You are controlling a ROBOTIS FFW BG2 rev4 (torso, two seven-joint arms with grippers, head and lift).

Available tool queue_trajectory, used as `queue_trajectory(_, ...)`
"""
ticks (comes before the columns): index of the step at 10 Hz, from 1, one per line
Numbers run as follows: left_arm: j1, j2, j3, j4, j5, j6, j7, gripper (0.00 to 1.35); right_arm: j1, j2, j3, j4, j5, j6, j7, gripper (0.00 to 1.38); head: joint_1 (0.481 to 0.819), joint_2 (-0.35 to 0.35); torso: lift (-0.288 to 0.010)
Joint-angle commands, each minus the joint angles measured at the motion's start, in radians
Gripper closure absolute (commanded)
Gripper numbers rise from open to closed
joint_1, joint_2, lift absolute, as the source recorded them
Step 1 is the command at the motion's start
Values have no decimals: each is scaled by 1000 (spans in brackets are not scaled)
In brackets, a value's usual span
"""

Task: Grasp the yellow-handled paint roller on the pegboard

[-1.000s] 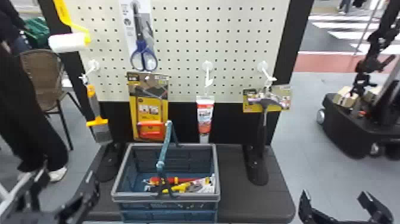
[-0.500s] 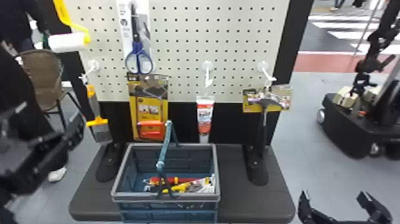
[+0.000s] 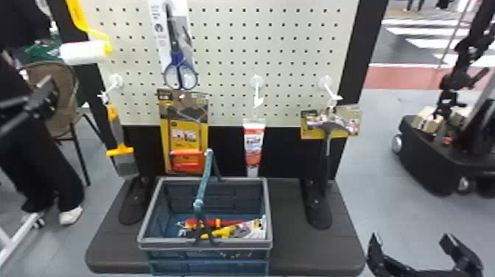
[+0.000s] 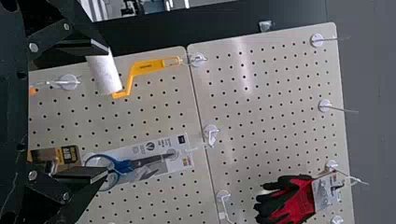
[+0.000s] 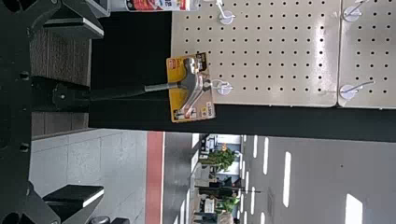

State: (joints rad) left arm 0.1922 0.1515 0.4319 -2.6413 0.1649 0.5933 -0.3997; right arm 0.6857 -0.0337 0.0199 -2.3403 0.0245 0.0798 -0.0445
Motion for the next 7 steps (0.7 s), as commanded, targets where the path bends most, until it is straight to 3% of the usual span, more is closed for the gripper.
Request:
queue_trajectory(1, -80, 48, 31, 53, 27, 3, -47, 367, -2, 0, 0, 0, 0, 0, 0, 122, 549, 0, -100)
queue_trajectory(4, -185, 120, 79, 193, 88, -12, -168, 369, -13, -2, 6, 5, 2, 0, 6, 122, 549, 0, -100)
queue_trajectory(7, -265, 172, 123, 453, 139, -50, -266, 369, -11, 0, 6, 5, 2, 0, 9, 122, 549, 0, -100)
